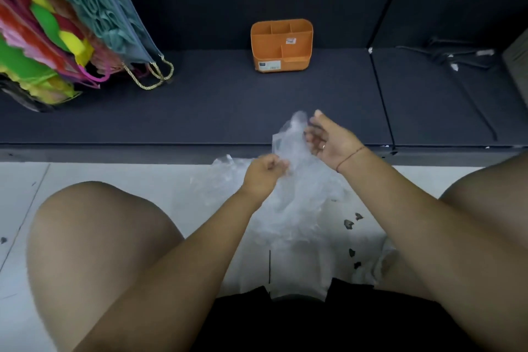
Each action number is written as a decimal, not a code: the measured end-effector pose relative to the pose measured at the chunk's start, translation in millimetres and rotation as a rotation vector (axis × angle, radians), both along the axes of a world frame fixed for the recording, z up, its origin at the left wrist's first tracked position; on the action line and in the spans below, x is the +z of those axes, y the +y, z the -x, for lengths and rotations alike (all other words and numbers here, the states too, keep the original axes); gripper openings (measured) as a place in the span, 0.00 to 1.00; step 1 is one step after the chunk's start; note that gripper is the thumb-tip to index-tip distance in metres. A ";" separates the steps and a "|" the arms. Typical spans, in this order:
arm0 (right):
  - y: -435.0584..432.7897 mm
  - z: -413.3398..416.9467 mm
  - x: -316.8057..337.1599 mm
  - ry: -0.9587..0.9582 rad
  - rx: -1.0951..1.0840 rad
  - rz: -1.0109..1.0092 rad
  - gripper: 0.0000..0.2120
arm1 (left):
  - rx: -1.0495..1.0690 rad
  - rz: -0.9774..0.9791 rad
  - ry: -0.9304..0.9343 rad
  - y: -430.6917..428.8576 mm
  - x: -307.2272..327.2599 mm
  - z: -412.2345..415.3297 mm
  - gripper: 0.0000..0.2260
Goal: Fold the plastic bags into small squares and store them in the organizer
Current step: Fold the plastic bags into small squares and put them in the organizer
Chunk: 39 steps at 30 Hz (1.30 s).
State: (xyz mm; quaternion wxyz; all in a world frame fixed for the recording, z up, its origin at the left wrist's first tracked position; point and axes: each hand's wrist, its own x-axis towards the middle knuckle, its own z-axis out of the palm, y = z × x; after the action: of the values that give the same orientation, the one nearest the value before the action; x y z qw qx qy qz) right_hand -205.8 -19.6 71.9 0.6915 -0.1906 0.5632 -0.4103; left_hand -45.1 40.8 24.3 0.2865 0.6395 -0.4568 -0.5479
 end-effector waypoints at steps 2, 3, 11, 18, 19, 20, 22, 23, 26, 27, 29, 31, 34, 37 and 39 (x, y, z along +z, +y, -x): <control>4.4 10.5 8.9 0.046 0.135 0.042 0.29 | 0.055 -0.044 0.116 -8.0 22.6 -2.4 0.11; 7.7 14.9 10.9 0.052 0.228 0.070 0.35 | 0.072 -0.074 0.179 -13.2 34.6 -3.3 0.10; 0.4 3.5 26.9 -0.085 0.555 0.211 0.22 | 0.146 -0.136 0.360 -43.0 107.6 14.9 0.10; -43.2 12.2 32.9 0.070 0.231 0.239 0.03 | 0.418 -0.027 0.061 -78.3 100.0 -25.2 0.14; -49.6 16.2 32.1 0.085 0.198 0.250 0.03 | 0.464 0.010 0.067 -84.1 94.7 -35.7 0.14; -55.2 20.5 30.4 0.101 0.168 0.259 0.03 | 0.499 0.030 0.084 -91.3 86.4 -43.5 0.14; -62.2 28.0 25.2 0.122 0.127 0.254 0.03 | 0.572 0.024 0.105 -98.6 76.3 -52.5 0.14; -64.4 31.4 22.1 0.133 0.122 0.246 0.04 | 0.606 0.005 0.122 -103.1 72.7 -54.8 0.14; -68.4 37.6 13.4 0.178 0.104 0.210 0.08 | 0.648 -0.044 0.175 -111.8 63.9 -60.3 0.13; -70.2 39.5 10.3 0.212 0.086 0.192 0.10 | 0.664 -0.057 0.174 -114.2 64.8 -60.6 0.14; -72.9 41.8 8.0 0.283 0.051 0.136 0.13 | 0.646 -0.048 0.009 -121.9 65.4 -63.9 0.15; -75.6 42.8 9.6 0.340 -0.011 0.025 0.17 | 0.546 0.025 -0.302 -130.0 63.0 -63.4 0.20; -79.9 42.0 20.9 0.295 -0.065 -0.098 0.14 | 0.248 0.277 -0.501 -131.1 82.7 -40.0 0.27; -83.2 34.6 39.5 0.182 -0.082 -0.103 0.14 | -0.186 0.449 -0.364 -121.3 114.1 -2.2 0.31; -84.4 27.7 56.3 0.136 -0.050 -0.035 0.11 | -0.329 0.459 -0.304 -117.0 125.0 12.5 0.35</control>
State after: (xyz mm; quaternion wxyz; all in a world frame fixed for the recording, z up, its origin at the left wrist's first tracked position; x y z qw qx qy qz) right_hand -233.6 -104.0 128.1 0.6443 -0.1918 0.6204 -0.4039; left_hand -57.6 -76.1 149.3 0.2595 0.5501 -0.7034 -0.3677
